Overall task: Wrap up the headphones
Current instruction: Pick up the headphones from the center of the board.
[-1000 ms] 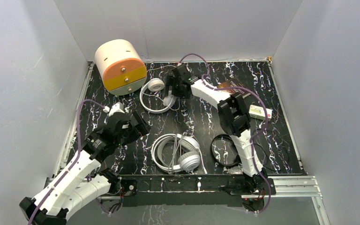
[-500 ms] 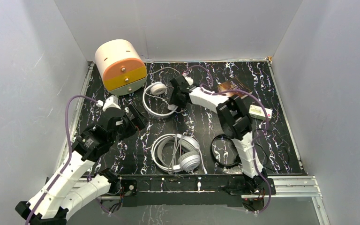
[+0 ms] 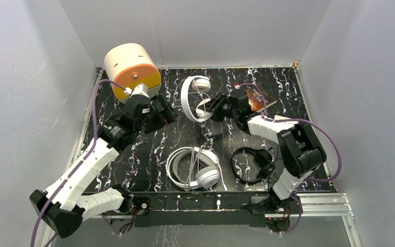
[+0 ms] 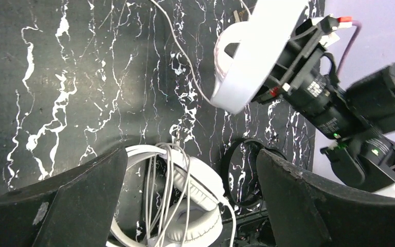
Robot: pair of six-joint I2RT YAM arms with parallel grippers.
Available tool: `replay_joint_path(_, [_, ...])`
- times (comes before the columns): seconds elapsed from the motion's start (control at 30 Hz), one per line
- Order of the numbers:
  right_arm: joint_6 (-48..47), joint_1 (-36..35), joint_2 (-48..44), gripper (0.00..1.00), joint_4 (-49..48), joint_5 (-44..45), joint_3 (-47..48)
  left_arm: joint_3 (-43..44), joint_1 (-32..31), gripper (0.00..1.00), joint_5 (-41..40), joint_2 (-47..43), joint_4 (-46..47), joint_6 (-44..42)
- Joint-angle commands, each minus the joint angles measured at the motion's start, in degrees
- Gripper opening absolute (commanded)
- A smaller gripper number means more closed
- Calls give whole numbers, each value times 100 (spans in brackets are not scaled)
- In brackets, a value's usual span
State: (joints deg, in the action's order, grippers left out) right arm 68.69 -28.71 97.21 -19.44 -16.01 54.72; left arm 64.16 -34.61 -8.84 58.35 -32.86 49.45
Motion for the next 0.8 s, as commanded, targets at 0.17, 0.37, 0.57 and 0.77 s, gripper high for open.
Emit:
replay_joint_path(0.17, [617, -130, -632, 0, -1446, -595, -362, 373, 15, 97, 556, 812, 666, -483])
replay_joint_path(0.37, [635, -249, -735, 0, -1395, -509, -546, 697, 9, 89, 348, 1164, 645, -655])
replay_joint_path(0.57, [568, -408, -773, 0, -1257, -338, -496, 1123, 7, 86, 146, 1761, 511, -930])
replay_joint_path(0.77, [323, -493, -808, 0, -946, -138, -334, 1188, 7, 94, 144, 1829, 601, -982])
